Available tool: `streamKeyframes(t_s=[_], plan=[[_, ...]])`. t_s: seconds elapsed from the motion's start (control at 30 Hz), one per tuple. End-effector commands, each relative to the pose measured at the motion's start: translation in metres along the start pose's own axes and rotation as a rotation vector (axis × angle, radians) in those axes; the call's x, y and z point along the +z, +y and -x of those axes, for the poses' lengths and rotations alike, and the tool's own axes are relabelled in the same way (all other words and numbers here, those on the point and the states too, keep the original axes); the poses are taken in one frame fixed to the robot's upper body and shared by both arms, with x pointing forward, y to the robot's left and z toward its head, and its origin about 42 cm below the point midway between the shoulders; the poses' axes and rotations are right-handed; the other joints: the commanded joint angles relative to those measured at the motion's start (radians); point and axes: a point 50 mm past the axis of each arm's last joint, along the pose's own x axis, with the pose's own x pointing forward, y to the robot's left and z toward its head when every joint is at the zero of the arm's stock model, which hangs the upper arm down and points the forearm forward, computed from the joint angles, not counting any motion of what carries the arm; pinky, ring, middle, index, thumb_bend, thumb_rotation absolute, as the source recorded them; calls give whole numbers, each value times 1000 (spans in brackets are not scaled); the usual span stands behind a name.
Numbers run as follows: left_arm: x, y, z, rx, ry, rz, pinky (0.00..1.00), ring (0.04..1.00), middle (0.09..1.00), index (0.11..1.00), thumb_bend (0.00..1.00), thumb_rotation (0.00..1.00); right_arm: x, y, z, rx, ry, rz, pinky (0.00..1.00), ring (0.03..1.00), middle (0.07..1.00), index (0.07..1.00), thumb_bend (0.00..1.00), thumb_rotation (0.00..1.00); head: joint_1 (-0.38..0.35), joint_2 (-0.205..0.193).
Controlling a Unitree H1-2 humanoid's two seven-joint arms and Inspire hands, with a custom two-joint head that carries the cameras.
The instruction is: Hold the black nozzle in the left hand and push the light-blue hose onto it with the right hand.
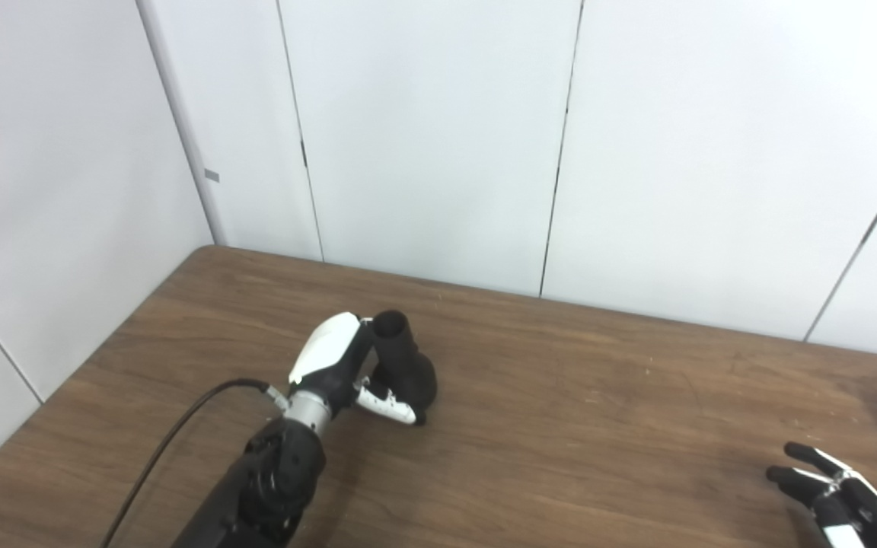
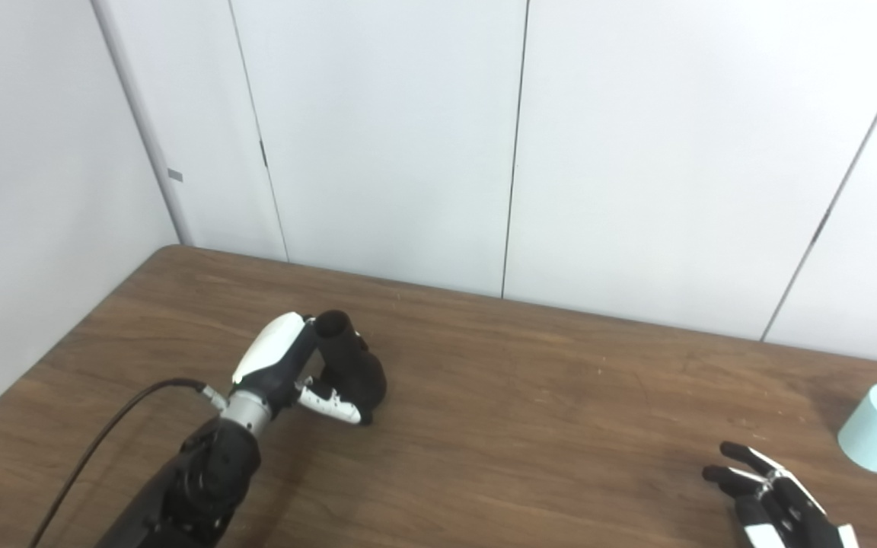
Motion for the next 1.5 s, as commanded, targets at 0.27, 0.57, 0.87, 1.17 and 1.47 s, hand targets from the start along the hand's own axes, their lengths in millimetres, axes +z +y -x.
streamKeyframes(t_s=[0.27, 0.57, 0.87, 1.17, 1.47], plan=[[52, -17, 25, -137, -185, -30, 1000, 787, 513, 461, 522, 0, 17, 3, -5, -4, -49, -9, 815, 740, 632, 716, 616, 677, -36, 23], [69, -41, 43, -282, -290, -96, 1000, 787, 504, 466, 523, 0, 26, 14, -6, -16, -52, -3, 809, 753, 633, 711, 605, 682, -102, 52], [74, -67, 59, -422, -321, -95, 1000, 788, 494, 476, 524, 0, 33, 21, -6, -20, -47, -2, 818, 746, 639, 699, 583, 704, -116, 66], [84, -79, 63, -481, -359, -123, 1000, 778, 483, 488, 524, 0, 41, 27, -5, -17, -38, 3, 806, 755, 640, 698, 561, 713, -148, 87], [82, -88, 64, -538, -352, -115, 1000, 772, 472, 499, 523, 0, 48, 31, -5, -11, -42, -4, 814, 757, 644, 698, 552, 722, -204, 103]])
